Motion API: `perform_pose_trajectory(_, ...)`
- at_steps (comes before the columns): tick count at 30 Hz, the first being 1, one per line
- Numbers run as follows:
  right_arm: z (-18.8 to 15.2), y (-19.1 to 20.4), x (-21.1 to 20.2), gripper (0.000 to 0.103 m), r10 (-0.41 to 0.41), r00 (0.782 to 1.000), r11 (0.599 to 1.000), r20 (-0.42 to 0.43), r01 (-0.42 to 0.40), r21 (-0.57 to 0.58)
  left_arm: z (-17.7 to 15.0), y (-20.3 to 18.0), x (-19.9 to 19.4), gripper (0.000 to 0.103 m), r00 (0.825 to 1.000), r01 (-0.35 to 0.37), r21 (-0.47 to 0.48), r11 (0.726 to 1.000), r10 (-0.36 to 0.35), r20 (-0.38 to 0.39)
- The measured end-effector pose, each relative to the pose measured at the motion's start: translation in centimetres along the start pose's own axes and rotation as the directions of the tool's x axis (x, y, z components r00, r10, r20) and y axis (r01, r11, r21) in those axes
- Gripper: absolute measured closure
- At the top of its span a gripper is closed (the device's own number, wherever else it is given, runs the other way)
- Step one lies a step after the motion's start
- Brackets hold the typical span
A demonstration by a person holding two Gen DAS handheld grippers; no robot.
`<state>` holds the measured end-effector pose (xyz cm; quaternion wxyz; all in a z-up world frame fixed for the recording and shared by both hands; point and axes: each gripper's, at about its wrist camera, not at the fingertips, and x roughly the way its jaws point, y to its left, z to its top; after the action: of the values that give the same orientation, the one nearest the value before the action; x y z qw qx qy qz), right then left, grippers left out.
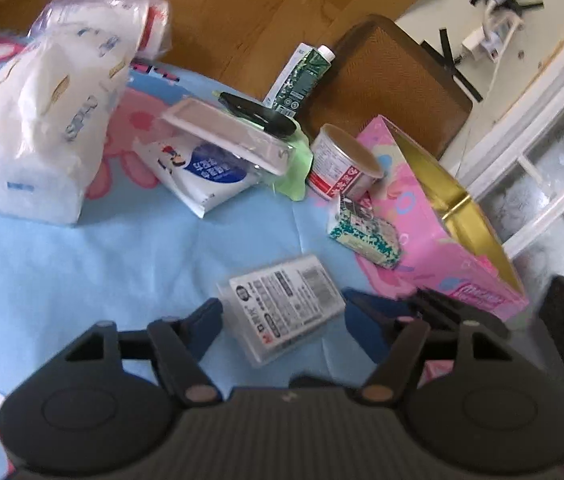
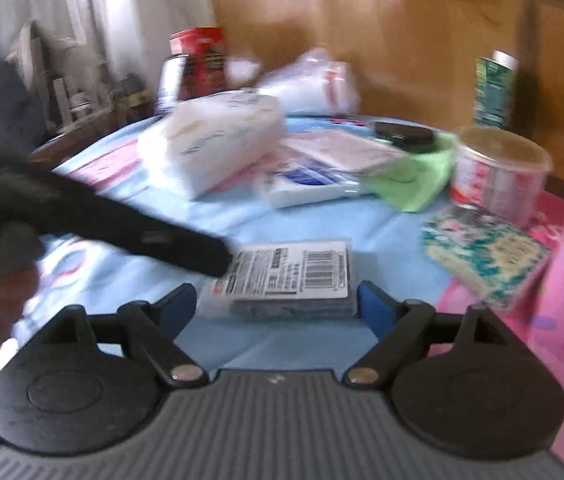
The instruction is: Organize soft objects
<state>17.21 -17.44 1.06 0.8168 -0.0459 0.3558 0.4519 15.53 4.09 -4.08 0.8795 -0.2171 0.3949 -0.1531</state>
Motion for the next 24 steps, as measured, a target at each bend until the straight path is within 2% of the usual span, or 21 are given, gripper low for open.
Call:
perform_pose_trajectory(6, -2.7, 3.8, -2.4, 0.016, -0.070, 0.997, 0.998, 0.011, 0.070, 0.002, 0.0, -0.9, 0.6, 0.035, 1.000, 0.011, 0.053, 0.999, -0.010, -0.014)
perform_pose_trajectory(9, -3.8, 5.4, -3.5, 0.017, -0.138, 0.989, 0.984, 0.052, 0.143, -0.107, 0.2, -1.1, 0.2, 0.033, 1.000, -0.009, 0.082, 0.997, 0.010, -0.003)
perform_pose_trajectory(12, -3.6, 4.9, -3.4, 0.017, -0.194, 0.979, 0.964, 0.058, 0.201, -0.173, 0.1, -0.7, -0.7, 0.033, 1.000, -0.011, 0.082, 0.997, 0.011, -0.004)
perform_pose_trajectory(15, -2.6, 3.2, -2.2, 0.017, -0.192, 0.981, 0.963, 0.042, 0.196, -0.186, -0.5, -0.6, -0.8, 0.038, 0.999, 0.005, 0.079, 0.997, -0.002, -0.037)
perform_pose_trajectory(16, -2.3, 2.5, -1.8, 0.017, -0.186, 0.982, 0.964, 0.029, 0.188, -0.190, -0.7, -0.7, -0.5, 0.044, 0.999, 0.015, 0.079, 0.997, -0.011, -0.052)
perform_pose_trajectory(17, -2.0, 2.0, -1.1, 0.017, -0.174, 0.985, 0.966, 0.012, 0.173, -0.189, -1.0, -0.9, -0.3, 0.044, 0.999, 0.006, 0.086, 0.996, -0.002, -0.037)
perform_pose_trajectory(19, -1.8, 1.2, -0.7, 0.027, -0.127, 0.992, 0.982, 0.011, 0.127, -0.141, -1.3, -1.4, -0.3, 0.044, 0.999, -0.027, 0.119, 0.993, 0.029, -0.016)
perform_pose_trajectory(22, -2.2, 1.6, -0.9, 0.028, -0.145, 0.989, 0.983, 0.035, 0.148, -0.107, -0.6, -2.0, -0.7, 0.044, 1.000, 0.009, 0.110, 0.994, -0.008, -0.008)
perform_pose_trajectory(24, -2.6, 2.0, -1.9, 0.029, -0.179, 0.982, 0.979, 0.068, 0.184, -0.086, 0.4, -3.4, -1.0, 0.045, 0.999, 0.035, 0.137, 0.990, -0.036, 0.008)
